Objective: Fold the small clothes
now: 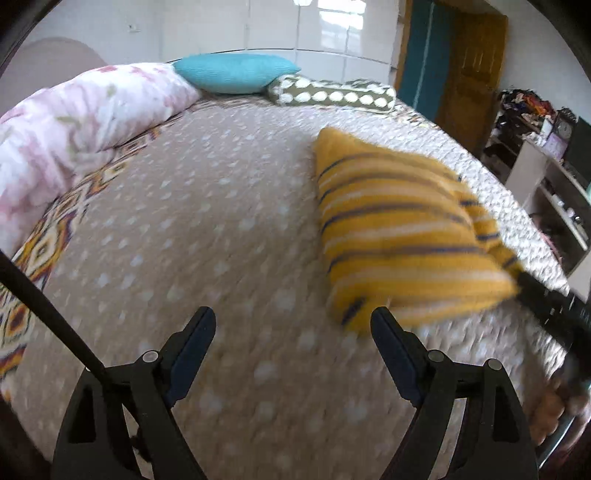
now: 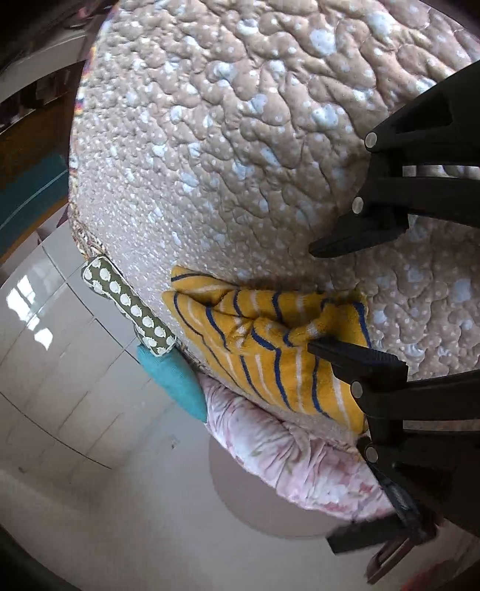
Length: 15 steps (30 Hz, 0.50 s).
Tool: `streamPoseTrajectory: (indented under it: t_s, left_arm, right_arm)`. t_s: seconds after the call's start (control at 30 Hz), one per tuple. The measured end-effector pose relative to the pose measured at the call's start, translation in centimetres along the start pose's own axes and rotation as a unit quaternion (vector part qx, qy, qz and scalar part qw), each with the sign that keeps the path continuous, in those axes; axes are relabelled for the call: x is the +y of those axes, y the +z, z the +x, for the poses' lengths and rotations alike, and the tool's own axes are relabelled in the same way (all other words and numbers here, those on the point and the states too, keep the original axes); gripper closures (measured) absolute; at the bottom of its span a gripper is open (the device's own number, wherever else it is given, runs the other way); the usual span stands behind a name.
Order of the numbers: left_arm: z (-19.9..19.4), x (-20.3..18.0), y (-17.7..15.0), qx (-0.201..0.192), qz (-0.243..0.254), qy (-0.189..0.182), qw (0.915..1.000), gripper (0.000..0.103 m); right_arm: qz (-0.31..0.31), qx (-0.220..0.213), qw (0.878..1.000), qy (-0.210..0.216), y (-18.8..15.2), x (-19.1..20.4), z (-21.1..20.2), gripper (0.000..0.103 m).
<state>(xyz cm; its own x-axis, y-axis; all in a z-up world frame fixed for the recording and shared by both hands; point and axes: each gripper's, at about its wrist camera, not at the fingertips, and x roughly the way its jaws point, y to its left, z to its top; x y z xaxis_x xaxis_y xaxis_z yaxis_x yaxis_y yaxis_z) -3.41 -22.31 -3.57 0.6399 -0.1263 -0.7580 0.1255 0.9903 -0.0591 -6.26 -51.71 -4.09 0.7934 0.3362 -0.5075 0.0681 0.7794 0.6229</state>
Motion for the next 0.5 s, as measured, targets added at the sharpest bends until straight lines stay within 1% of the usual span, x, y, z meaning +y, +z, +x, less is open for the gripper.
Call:
streamPoseTrajectory:
  t_s: [0.1,0.17,0.2,0.23,0.3,0.33,0.37,0.4,0.43,0.5]
  left_arm:
    - [0.6,0.3,-2.2,0.028,-0.012,-0.003,0.9995,0.018]
    - [1.7,-0.1,-3.4,0.052,-0.003,0.007,0.9986,0.018]
    - [1.9,-0.3,-3.9,0.051,0.002,0.014,0.9986,0.017]
    - [1.7,-0.6,-4.2,0.037,0.011,0.025,0.9990,0.014]
    - [2.0,-0.8,-4.2,0.033,0.015,0.029,0.9989,0.011]
    - [2.2,-0.7,-4.3,0.032,0.012,0.026,0.9991,0.008]
    - [2.3,-0.6,-4.5,0.031,0.007,0.026,0.9992,0.004]
    - [2.5,-0.4,-4.6,0.030,0.000,0.026,0.9992,0.003]
    - [2.7,-0.3,-4.6,0.030,-0.004,0.029,0.9991,0.001]
    - [2.9,-0.3,-4.7,0.030,-0.001,0.032,0.9990,0.000]
  right_arm:
    - [-0.041,-0.002,0.999,-0.035,-0.5,1.4,-0.3,0.053]
    - [-0.070,-0.005,0.996,-0.054,-1.0,2.4,-0.6,0.053]
    - [-0.081,-0.011,0.995,-0.063,-1.2,2.8,-0.7,0.053]
    - [-0.089,-0.024,0.993,-0.075,-1.2,3.2,-1.0,0.053]
    - [-0.099,-0.054,0.989,-0.093,-1.0,4.0,-1.8,0.053]
    - [-0.106,-0.071,0.988,-0.092,-0.7,4.7,-2.3,0.053]
    - [-0.111,-0.079,0.987,-0.086,-0.2,5.3,-2.5,0.053]
    - [-0.120,-0.080,0.987,-0.072,0.4,6.1,-2.4,0.053]
    - [-0.130,-0.073,0.987,-0.056,1.1,7.1,-2.0,0.053]
    - [-0.141,-0.055,0.988,-0.018,2.1,8.3,-0.7,0.053]
